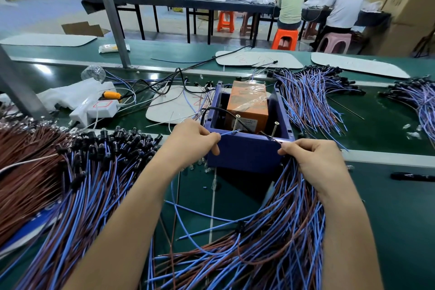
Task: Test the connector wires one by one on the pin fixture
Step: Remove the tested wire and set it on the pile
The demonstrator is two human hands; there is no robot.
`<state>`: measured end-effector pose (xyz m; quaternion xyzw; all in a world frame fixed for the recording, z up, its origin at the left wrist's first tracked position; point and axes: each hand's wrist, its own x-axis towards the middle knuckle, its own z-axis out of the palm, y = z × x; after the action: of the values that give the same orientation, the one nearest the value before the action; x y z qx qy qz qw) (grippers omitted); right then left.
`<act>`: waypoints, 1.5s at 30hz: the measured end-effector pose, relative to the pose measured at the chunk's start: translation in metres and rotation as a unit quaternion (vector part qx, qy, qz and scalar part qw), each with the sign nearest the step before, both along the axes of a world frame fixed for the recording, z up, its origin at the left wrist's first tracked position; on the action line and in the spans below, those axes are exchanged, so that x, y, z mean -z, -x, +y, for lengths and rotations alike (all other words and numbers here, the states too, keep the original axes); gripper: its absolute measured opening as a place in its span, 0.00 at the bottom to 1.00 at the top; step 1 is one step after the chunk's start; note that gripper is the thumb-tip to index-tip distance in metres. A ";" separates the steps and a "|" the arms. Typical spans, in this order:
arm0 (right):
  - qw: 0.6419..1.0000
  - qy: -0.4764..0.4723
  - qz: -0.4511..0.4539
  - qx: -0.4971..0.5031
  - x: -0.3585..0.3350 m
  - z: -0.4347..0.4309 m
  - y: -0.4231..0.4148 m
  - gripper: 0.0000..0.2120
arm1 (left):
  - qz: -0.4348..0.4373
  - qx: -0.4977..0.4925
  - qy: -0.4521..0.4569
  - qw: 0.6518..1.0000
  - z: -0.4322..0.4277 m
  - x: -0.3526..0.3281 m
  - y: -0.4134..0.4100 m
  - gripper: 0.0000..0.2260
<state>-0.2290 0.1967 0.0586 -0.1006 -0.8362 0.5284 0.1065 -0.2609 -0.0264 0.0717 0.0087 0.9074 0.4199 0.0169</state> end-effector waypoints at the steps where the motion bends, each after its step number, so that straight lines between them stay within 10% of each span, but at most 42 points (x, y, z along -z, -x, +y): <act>1: 1.000 0.001 -0.001 0.000 0.000 0.000 0.000 0.12 | -0.001 0.002 -0.001 1.000 0.000 0.000 0.000 0.16; 45: 1.000 0.004 -0.011 0.008 0.008 0.002 0.006 0.15 | -0.060 0.066 0.010 0.996 0.026 0.020 -0.001 0.24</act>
<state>-0.2355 0.1989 0.0502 -0.1134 -0.8345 0.5297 0.1013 -0.2599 -0.0007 0.0513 0.0432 0.9064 0.4084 0.0987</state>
